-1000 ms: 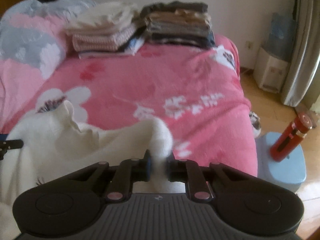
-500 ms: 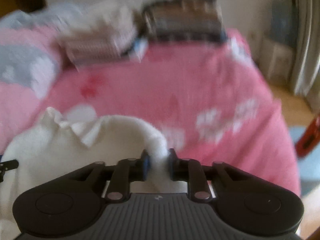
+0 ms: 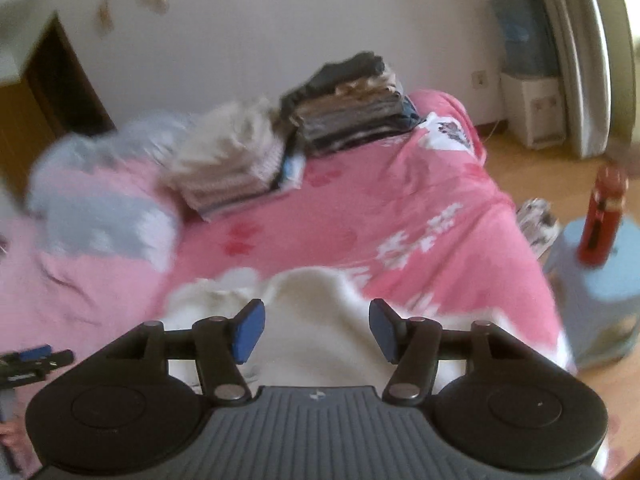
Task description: Fold clothes
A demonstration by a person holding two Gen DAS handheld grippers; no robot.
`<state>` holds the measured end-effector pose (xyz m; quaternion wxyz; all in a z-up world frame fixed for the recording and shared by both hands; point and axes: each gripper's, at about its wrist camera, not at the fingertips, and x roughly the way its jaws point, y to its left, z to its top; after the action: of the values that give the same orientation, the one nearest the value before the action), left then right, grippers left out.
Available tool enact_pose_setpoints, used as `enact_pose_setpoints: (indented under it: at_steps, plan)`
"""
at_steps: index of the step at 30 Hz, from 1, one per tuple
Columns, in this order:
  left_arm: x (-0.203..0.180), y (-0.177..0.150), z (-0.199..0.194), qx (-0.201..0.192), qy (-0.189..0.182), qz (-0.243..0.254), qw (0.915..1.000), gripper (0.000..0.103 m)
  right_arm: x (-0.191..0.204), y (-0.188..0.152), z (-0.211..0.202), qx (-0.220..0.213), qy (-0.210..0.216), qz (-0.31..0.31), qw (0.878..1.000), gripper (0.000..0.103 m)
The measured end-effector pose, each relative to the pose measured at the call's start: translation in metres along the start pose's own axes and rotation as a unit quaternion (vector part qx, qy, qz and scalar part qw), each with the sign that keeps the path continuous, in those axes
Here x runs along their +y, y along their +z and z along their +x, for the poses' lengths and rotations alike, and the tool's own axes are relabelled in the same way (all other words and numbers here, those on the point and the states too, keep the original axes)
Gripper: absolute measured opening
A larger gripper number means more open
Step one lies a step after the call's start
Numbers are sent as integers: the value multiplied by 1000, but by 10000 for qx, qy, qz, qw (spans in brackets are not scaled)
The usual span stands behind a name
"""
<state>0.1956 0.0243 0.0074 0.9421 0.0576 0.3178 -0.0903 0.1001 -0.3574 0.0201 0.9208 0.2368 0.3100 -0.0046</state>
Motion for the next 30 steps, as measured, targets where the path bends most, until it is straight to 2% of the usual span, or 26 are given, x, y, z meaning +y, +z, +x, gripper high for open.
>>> enact_pose_setpoints:
  at_steps: [3, 5, 9, 11, 15, 18, 20, 22, 24, 26, 28, 30]
  plan:
    - [13, -3, -48, -284, 27, 8, 9996, 99, 0, -24, -37, 80, 453, 315, 9984, 61]
    - [17, -12, -78, -436, 45, 25, 9990, 101, 3, -46, -53, 327, 684, 434, 9962, 61]
    - [14, -41, -118, -276, -266, 197, 9991, 101, 29, -102, -66, 1018, 968, 370, 9894, 61]
    - [8, -68, -130, -100, -515, 254, 9983, 101, 39, -129, -65, 1246, 1115, 391, 9851, 61]
    - [-7, -124, -122, 247, -766, 304, 9963, 100, 45, -171, -45, 1789, 1273, 953, 9709, 59]
    - [-19, -157, -107, 427, -776, 292, 9956, 98, 37, -185, -31, 1824, 1153, 1489, 9650, 58]
    - [-25, -170, -100, 391, -791, 393, 9953, 98, 29, -188, -21, 1736, 933, 1677, 9659, 58]
    - [-32, -177, -91, 348, -771, 564, 9948, 97, 18, -193, -10, 1759, 760, 1985, 9612, 58]
    - [-39, -184, -80, 470, -719, 808, 9930, 88, 8, -201, 3, 1818, 731, 2306, 9531, 55]
    - [-42, -190, -71, 599, -652, 955, 9915, 69, 3, -207, 11, 1782, 738, 2454, 9500, 50]
    - [-41, -193, -65, 670, -666, 945, 9910, 61, 1, -209, 13, 1637, 941, 2583, 9475, 46]
    - [-38, -194, -61, 690, -736, 802, 9917, 60, -1, -213, 16, 1554, 1056, 2643, 9460, 42]
